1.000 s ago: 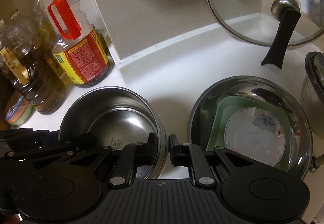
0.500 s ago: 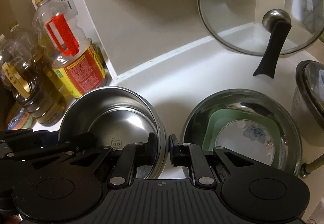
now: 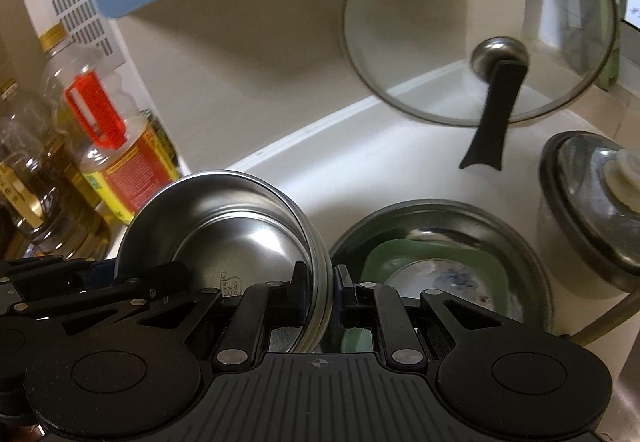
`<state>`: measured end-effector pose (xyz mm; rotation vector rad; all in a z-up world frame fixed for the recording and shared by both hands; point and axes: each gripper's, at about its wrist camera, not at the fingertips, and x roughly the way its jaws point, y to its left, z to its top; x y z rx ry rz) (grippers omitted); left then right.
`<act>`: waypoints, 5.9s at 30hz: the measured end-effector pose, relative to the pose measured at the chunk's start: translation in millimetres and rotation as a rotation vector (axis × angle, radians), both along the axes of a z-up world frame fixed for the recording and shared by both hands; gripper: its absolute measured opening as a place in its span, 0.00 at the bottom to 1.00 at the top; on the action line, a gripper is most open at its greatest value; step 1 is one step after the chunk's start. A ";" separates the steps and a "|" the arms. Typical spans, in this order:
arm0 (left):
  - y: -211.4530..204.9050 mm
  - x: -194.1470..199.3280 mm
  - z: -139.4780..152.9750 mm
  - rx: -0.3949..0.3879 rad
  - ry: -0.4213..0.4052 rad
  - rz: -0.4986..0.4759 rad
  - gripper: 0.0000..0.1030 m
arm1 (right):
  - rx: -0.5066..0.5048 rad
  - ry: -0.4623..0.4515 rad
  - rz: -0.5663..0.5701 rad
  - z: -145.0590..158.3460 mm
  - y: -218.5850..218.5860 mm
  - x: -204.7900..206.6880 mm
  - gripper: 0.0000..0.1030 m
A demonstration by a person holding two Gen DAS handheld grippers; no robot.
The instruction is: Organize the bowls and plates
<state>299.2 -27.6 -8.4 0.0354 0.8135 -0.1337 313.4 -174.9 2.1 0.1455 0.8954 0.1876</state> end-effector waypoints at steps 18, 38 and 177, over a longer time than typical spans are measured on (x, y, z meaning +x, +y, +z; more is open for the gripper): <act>-66.8 32.5 -4.9 -0.038 0.016 -0.179 0.19 | -0.049 0.008 -0.185 5.3 -66.1 2.9 0.13; -97.2 59.0 -36.0 -0.044 0.118 -0.243 0.19 | -0.077 0.099 -0.263 -25.5 -100.4 10.4 0.11; -2.1 -212.4 -10.6 -0.013 0.112 -0.067 0.61 | 0.091 0.090 -0.118 -11.7 -53.9 -245.7 0.75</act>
